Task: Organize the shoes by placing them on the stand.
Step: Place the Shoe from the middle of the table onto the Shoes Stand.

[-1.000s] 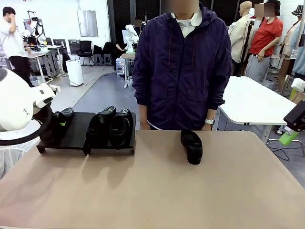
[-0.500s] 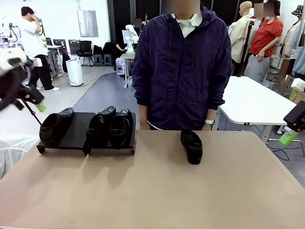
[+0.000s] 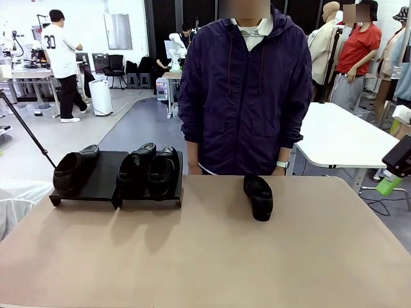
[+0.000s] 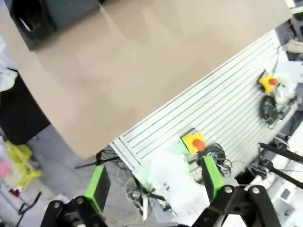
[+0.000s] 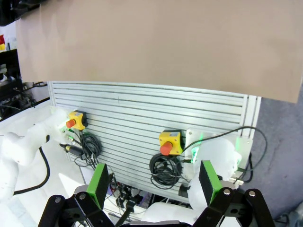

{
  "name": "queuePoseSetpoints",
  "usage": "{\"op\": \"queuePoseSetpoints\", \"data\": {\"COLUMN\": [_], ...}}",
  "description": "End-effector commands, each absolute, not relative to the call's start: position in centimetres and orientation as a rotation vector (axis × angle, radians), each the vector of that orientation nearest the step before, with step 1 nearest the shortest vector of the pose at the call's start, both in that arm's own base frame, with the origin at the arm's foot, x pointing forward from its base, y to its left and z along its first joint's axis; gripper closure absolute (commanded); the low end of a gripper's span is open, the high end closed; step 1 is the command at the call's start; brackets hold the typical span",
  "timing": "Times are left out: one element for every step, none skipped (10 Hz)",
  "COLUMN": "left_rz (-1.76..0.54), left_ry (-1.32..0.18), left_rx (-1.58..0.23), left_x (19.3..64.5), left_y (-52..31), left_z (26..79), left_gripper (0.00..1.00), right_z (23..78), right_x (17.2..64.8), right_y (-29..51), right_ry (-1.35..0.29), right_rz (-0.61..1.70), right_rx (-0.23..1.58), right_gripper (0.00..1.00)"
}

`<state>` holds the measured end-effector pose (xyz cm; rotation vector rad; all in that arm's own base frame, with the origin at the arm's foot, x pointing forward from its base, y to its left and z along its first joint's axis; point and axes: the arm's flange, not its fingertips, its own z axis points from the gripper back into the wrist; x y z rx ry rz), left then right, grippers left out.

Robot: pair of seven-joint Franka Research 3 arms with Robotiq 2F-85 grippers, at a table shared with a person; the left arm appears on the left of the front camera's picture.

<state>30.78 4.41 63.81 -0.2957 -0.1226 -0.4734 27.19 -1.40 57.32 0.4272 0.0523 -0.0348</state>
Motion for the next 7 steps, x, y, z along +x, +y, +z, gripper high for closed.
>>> {"op": "queuePoseSetpoints", "data": {"left_rz": [-0.433, -0.392, -0.368, -0.363, -0.396, -0.396, -0.396], "left_ry": [-0.163, -0.169, -0.164, -0.133, -0.138, -0.138, -0.138], "left_rx": [-0.324, -0.334, -0.345, -0.296, -0.327, -0.327, -0.327], "left_x": [28.4, 27.6, 27.1, 27.5, 27.4, 27.4, 27.4], "left_y": [5.5, 6.3, 7.0, 7.5, 6.7, 6.7, 6.7], "left_z": [61.3, 60.1, 59.0, 57.9, 60.4, 60.4, 60.4], "left_gripper": [0.00, 0.00, 0.00, 0.00, 0.00, 0.00, 0.00], "right_z": [57.7, 57.7, 57.7, 57.7, 57.7, 57.7, 57.7], "right_x": [27.3, 27.3, 27.3, 27.3, 27.3, 27.3, 27.3], "right_y": [-1.5, -1.5, -1.5, -1.5, -1.5, -1.5, -1.5], "right_ry": [0.050, 0.050, 0.050, 0.050, 0.050, 0.050, 0.050], "right_rz": [-0.010, -0.010, -0.010, -0.010, -0.010, -0.010, -0.010], "right_rx": [0.446, 0.446, 0.446, 0.446, 0.446, 0.446, 0.446], "right_gripper": [0.00, 0.00, 0.00, 0.00, 0.00, 0.00, 0.00]}}
